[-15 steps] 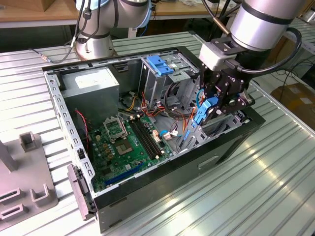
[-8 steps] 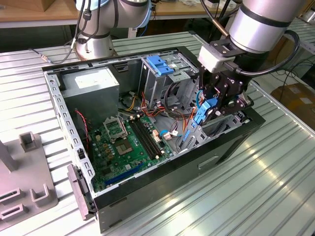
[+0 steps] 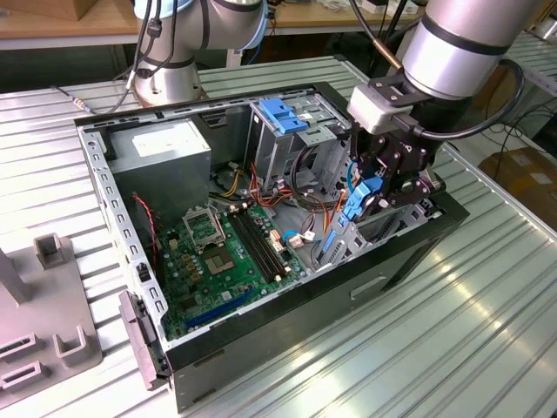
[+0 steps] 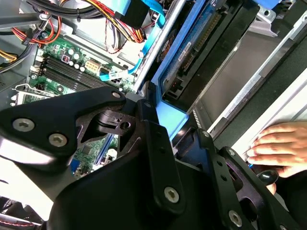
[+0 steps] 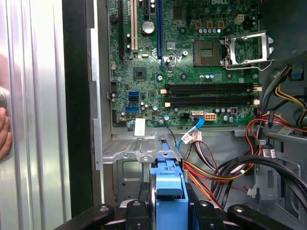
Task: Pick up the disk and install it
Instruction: 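Insert the disk into the insertion slot, then insert the first disk wire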
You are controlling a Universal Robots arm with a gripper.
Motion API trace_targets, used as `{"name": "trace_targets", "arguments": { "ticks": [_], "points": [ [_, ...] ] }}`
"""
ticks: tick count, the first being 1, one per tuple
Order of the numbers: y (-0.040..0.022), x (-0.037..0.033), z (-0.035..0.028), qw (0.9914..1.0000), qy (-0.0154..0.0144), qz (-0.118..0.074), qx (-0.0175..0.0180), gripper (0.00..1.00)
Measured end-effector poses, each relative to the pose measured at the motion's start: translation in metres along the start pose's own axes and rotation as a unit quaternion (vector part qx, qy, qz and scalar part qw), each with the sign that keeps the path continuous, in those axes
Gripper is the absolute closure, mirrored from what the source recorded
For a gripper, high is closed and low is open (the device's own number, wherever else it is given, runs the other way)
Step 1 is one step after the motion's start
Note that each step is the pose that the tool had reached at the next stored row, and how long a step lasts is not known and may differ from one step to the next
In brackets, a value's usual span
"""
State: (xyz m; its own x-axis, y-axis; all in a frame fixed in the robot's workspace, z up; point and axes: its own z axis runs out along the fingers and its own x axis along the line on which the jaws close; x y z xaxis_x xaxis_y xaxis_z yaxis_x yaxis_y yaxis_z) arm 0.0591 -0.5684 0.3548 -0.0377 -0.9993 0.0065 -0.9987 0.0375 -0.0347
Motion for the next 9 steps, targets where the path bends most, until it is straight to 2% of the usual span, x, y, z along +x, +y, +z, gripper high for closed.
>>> {"name": "trace_targets", "arguments": {
  "ticks": [1, 2, 3, 9],
  "points": [
    [0.0000, 0.0000, 0.0002, 1.00000, 0.0000, 0.000, 0.0000, 0.51],
    [0.0000, 0.0000, 0.0004, 1.00000, 0.0000, 0.000, 0.0000, 0.82],
    [0.0000, 0.0000, 0.0004, 1.00000, 0.0000, 0.000, 0.0000, 0.89],
    [0.0000, 0.0000, 0.0008, 1.00000, 0.0000, 0.000, 0.0000, 0.89]
  ]
}}
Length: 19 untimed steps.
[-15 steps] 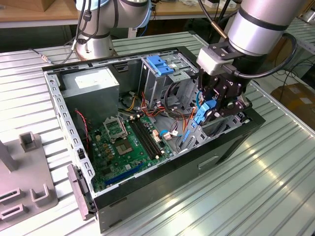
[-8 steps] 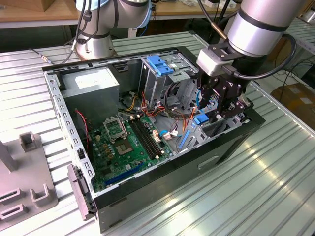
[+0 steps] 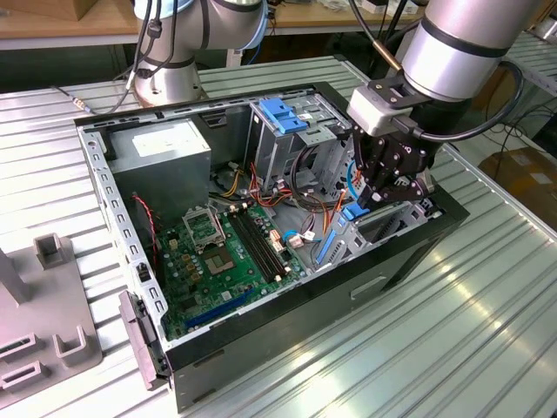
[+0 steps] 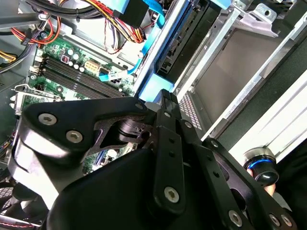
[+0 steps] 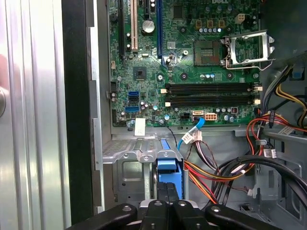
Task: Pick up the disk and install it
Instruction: 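Insert the first disk wire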
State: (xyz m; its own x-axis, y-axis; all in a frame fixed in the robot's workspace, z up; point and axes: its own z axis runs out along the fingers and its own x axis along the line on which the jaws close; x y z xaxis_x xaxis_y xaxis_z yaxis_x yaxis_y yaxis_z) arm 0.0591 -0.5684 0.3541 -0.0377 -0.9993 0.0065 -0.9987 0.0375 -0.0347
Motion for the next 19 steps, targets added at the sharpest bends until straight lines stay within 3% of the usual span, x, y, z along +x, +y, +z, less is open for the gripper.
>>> {"name": "trace_targets", "arguments": {
  "ticks": [7, 10, 14, 19],
  "points": [
    [-0.0014, -0.0001, 0.0003, 1.00000, -0.0001, 0.000, 0.0000, 0.89],
    [-0.0063, -0.0002, 0.0003, 1.00000, 0.0000, 0.000, 0.0000, 0.89],
    [-0.0183, -0.0007, 0.0008, 1.00000, 0.0000, 0.000, 0.0000, 0.89],
    [-0.0206, -0.0007, -0.0001, 1.00000, -0.0002, -0.003, 0.0000, 0.89]
  ]
}}
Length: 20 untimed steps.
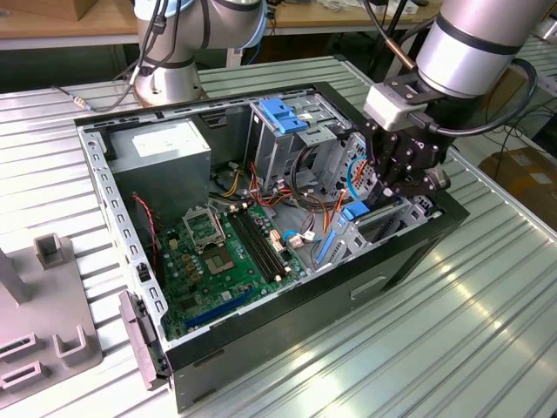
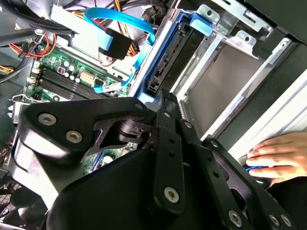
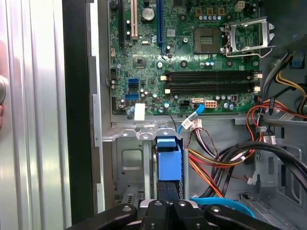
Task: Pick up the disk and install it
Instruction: 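Insert the first disk wire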
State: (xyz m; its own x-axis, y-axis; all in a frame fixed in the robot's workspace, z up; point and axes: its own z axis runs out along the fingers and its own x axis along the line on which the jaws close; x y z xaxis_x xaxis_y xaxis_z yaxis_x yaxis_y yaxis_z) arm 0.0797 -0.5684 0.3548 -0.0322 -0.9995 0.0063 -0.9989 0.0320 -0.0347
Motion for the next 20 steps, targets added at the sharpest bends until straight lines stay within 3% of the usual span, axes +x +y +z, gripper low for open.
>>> {"name": "trace_targets", "arguments": {
  "ticks": [4, 6, 12, 20],
  "points": [
    [-0.0002, 0.0000, -0.0007, 0.99970, -0.0010, -0.024, 0.0002, 0.89],
    [-0.0010, 0.0000, -0.0008, 0.99866, -0.0019, -0.052, 0.0003, 0.89],
    [-0.0062, -0.0001, -0.0015, 0.99864, -0.0019, -0.052, 0.0006, 0.89],
    [-0.0244, -0.0007, -0.0023, 0.99865, -0.0019, -0.052, 0.0006, 0.89]
  ]
}}
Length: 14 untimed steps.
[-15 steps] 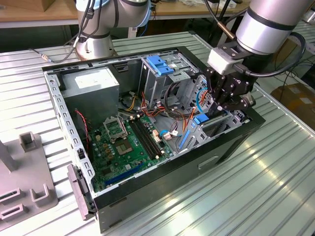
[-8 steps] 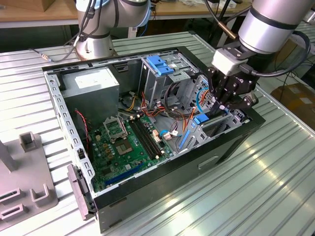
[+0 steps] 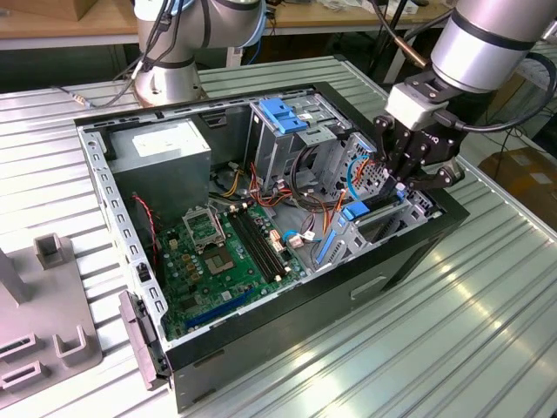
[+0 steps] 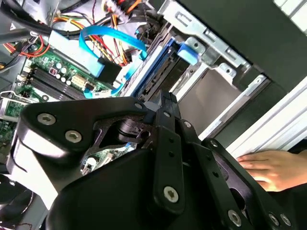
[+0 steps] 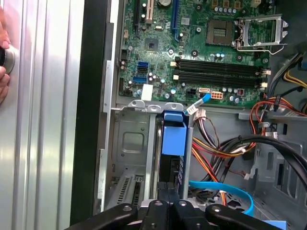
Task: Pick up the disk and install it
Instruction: 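Insert the first disk wire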
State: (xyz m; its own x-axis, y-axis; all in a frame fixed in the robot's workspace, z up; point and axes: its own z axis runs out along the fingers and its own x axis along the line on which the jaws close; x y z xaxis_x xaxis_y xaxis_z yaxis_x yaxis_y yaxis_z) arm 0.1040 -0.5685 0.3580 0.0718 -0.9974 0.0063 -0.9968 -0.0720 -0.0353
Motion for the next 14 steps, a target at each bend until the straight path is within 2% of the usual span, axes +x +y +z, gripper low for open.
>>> {"name": "trace_targets", "arguments": {
  "ticks": [3, 9, 11, 14],
  "points": [
    [-0.0072, 0.0006, -0.0052, 1.00000, -0.0001, 0.000, 0.0000, 0.89],
    [-0.0135, 0.0011, -0.0145, 1.00000, -0.0001, 0.000, 0.0000, 0.89],
    [-0.0151, 0.0011, -0.0150, 1.00000, -0.0002, -0.001, 0.0000, 0.89],
    [-0.0167, 0.0013, -0.0150, 0.99965, -0.0010, -0.027, 0.0002, 0.89]
  ]
}}
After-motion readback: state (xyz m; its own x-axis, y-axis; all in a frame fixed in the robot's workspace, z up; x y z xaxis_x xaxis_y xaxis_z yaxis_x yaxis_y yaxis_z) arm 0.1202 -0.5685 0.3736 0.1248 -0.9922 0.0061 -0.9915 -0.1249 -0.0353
